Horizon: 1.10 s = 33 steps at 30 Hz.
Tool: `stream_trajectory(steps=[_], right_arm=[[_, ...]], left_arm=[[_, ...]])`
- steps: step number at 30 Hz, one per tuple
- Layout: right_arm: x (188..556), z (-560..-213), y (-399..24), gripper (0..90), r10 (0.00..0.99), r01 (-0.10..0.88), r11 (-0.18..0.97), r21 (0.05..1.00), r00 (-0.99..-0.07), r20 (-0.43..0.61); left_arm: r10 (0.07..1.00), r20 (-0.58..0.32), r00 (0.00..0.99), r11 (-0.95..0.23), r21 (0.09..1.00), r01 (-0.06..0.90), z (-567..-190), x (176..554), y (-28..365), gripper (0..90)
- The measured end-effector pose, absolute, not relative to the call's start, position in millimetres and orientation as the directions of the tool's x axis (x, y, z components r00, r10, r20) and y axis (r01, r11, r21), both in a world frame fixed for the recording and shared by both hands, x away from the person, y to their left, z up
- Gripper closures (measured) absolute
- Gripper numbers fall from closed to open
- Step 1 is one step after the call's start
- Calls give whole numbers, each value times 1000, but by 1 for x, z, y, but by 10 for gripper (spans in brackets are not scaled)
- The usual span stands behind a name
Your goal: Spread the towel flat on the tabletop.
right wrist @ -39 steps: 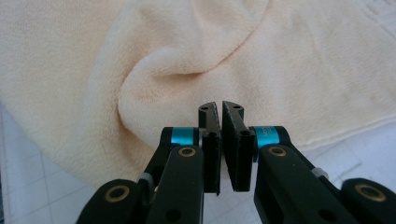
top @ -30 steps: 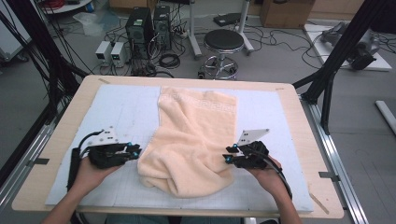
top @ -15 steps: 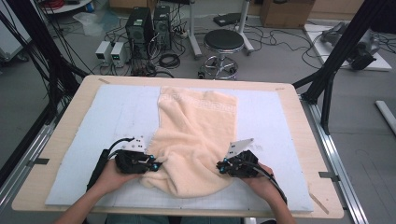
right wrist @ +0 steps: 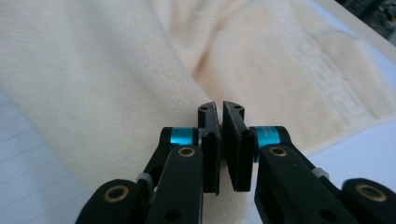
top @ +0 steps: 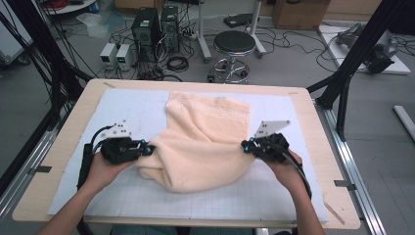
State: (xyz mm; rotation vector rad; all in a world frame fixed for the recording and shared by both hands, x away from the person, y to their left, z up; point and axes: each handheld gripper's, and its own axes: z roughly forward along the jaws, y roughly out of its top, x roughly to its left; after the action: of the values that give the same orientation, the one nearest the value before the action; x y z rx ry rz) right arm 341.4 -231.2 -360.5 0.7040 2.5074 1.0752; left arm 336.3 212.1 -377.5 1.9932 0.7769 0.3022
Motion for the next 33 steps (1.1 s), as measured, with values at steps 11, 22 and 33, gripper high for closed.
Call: stream_trajectory(steps=[11,22,33], right_arm=[[387,-384,-222,636,630,404,582,705,-772,-78],[320,-369,-193,574,494,262,598,757,-865,-90],[311,-432,-145,540,368,257,721,644,-929,-41]], left_arm=[[689,-105,717,-344,823,451,-385,372,204,585],[624,-59,779,-383,846,371,-374,329,226,469],[595,-41,803,-504,760,412,-422,330,204,586]])
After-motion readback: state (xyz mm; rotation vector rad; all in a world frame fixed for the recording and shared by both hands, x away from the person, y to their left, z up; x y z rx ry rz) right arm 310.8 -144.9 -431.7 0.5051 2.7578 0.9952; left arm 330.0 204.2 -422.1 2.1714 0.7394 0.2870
